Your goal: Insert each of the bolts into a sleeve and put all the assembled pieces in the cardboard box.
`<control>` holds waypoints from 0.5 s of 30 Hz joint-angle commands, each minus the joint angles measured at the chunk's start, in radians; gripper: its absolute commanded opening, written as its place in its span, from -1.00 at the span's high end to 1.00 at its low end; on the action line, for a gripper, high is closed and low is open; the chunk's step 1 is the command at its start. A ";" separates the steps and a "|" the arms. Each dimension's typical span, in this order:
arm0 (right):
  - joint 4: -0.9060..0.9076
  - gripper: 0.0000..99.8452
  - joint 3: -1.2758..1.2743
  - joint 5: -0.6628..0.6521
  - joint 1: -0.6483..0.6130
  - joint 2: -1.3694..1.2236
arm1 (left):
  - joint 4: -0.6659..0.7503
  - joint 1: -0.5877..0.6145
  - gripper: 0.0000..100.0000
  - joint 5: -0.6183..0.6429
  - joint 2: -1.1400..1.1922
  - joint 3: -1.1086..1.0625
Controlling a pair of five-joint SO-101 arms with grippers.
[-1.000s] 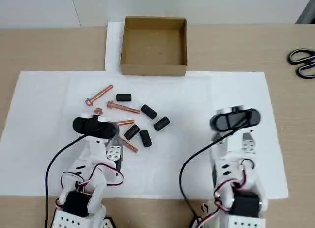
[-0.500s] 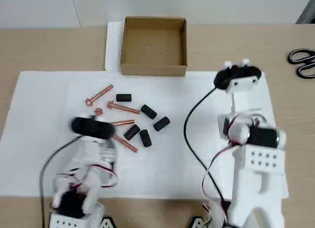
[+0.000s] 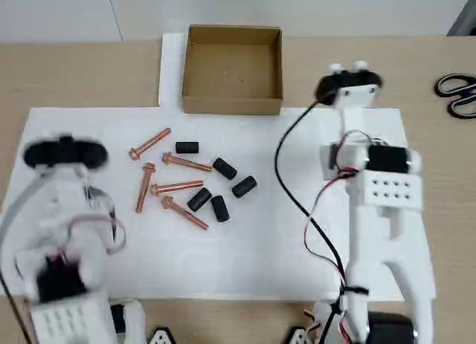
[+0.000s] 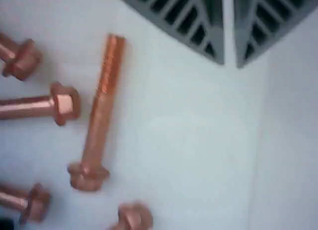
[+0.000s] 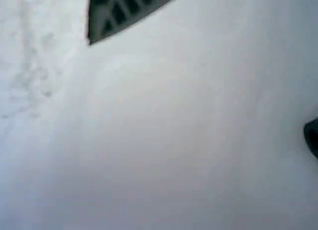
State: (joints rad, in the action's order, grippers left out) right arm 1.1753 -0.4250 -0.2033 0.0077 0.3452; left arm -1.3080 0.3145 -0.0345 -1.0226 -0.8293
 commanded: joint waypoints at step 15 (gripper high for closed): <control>0.059 0.59 0.126 -0.184 -0.200 -0.114 | -0.445 -0.210 0.99 0.015 1.114 0.805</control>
State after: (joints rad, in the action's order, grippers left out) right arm 1.2060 -0.3468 -0.3751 -0.1933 0.2240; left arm -1.7300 0.1734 -0.0146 0.0882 -0.0821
